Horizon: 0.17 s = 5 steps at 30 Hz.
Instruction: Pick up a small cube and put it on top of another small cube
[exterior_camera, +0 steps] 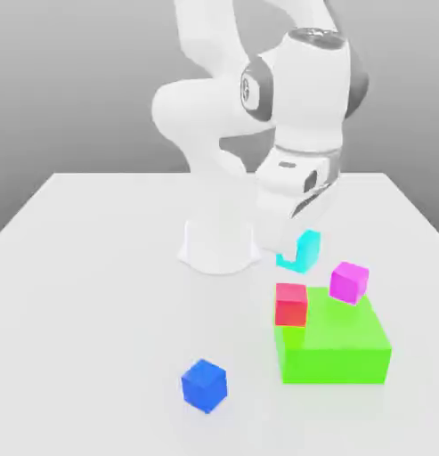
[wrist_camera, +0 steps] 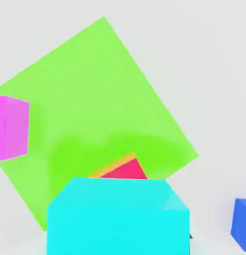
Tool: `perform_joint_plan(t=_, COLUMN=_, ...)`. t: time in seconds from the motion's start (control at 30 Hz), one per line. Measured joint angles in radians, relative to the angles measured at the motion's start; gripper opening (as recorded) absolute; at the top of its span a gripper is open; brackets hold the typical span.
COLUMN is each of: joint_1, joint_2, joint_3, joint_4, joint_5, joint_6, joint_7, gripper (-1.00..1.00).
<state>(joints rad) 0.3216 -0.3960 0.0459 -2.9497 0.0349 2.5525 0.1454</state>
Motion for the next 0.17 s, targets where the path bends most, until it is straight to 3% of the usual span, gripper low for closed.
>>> perform_joint_plan(t=0.03, joint_1=-0.001, joint_2=0.035, joint_3=0.001, joint_4=-0.008, joint_5=-0.001, joint_6=0.042, joint_7=0.001, gripper=-1.0)
perform_joint_plan(t=0.07, joint_1=0.0, joint_2=0.065, joint_3=0.0, joint_4=-0.014, joint_5=-0.003, joint_6=0.079, joint_7=0.002, gripper=1.0)
perform_joint_plan(t=0.17, joint_1=0.0, joint_2=0.065, joint_3=0.0, joint_4=-0.014, joint_5=-0.003, joint_6=0.079, joint_7=0.002, gripper=1.0)
